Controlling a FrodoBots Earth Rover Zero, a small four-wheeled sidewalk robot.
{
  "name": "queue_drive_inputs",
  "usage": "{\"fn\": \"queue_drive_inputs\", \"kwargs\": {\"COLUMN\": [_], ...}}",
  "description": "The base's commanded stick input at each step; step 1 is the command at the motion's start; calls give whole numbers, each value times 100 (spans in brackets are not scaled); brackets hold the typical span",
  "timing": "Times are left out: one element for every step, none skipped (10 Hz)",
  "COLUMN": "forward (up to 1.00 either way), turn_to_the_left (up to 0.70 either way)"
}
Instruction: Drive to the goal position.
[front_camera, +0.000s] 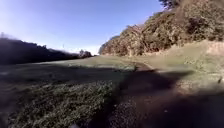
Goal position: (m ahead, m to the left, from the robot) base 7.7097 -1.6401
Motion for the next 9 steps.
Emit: {"fn": "queue_drive_inputs", "kwargs": {"forward": [70,70,70,70,70,70,70,70,70], "turn_to_the_left": [-15,-27,-32,-32,-32,-32,-32,-32,-32]}}
